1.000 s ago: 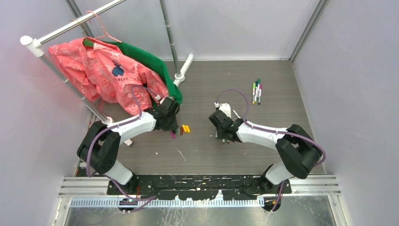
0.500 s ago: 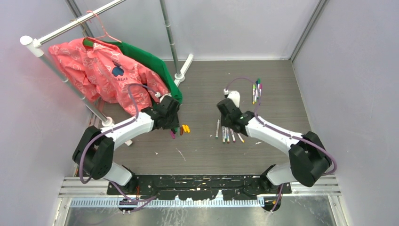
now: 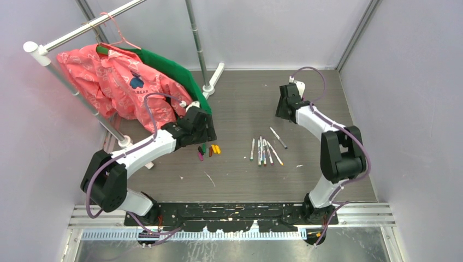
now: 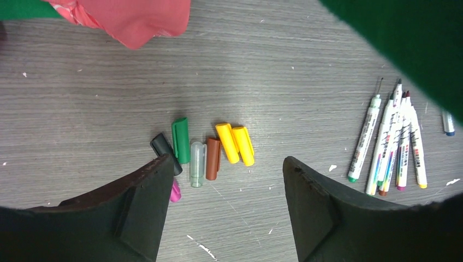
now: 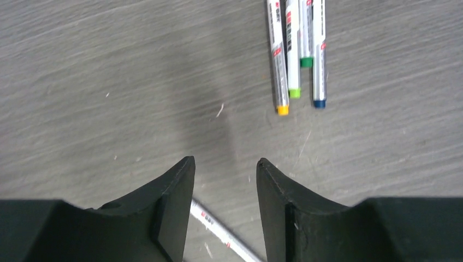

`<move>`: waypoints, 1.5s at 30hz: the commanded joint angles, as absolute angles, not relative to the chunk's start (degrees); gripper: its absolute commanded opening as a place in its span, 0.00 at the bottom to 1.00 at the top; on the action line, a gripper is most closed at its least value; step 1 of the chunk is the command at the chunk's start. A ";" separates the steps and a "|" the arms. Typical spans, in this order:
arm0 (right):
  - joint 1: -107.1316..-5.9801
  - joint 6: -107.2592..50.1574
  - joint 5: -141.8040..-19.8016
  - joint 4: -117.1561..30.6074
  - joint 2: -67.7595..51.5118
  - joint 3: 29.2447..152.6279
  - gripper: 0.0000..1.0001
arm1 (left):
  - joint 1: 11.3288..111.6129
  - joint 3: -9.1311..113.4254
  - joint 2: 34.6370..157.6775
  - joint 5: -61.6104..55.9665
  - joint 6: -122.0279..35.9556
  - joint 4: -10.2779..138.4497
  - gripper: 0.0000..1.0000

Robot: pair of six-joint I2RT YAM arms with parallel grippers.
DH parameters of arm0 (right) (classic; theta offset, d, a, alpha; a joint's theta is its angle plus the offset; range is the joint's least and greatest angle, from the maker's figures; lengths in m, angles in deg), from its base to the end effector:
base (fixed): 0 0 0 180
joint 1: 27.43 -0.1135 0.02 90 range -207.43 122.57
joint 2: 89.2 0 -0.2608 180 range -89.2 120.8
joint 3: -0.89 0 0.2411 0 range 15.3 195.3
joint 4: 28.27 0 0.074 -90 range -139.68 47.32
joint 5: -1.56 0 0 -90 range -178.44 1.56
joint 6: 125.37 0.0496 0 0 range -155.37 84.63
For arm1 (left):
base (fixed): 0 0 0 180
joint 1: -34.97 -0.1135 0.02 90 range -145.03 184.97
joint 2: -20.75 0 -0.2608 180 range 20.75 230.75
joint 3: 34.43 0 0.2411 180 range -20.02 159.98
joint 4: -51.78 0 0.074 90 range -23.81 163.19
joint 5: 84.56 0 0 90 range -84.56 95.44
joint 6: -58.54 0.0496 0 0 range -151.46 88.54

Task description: Open the pen caps

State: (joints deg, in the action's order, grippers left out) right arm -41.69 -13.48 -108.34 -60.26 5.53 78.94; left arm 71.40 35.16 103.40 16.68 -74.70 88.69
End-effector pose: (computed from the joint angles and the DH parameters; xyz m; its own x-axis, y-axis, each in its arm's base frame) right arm 0.3454 0.0704 0.2136 -0.6804 0.1888 -0.7081 0.2586 0.9659 0.0090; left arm 0.2474 -0.1706 0.2238 -0.7787 -0.2604 -0.5708 -0.0712 0.9406 -0.3319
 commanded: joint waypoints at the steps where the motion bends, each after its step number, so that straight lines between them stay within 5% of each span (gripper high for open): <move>1: -38.09 -15.35 -105.60 -57.65 10.73 85.51 0.51 | 71.71 38.13 101.76 17.03 -74.47 84.84 0.73; 14: -34.50 -17.06 -106.06 -59.06 24.68 97.97 0.51 | 71.63 39.31 104.89 16.13 -73.30 83.20 0.73; 45: -30.80 -16.48 -101.08 -64.23 29.67 102.48 0.51 | 71.67 38.32 105.20 15.90 -74.42 81.76 0.72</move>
